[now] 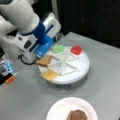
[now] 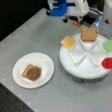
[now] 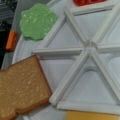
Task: Ingredient selection for cheeseburger or sandwich
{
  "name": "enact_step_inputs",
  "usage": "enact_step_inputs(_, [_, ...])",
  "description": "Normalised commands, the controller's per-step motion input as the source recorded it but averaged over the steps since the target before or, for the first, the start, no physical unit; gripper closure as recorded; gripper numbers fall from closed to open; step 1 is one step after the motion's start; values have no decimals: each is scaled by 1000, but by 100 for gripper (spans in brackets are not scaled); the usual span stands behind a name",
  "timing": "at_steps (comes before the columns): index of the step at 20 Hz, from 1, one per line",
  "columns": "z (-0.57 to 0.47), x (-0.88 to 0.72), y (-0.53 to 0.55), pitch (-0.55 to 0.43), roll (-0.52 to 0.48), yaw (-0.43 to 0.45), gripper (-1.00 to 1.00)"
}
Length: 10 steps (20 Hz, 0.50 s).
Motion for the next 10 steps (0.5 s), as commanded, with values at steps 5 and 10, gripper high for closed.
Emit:
enact_step_inputs(5, [-96, 72, -301, 66, 487, 89, -100])
enact_step_inputs(10, [-45, 94, -263, 37, 481, 114, -100])
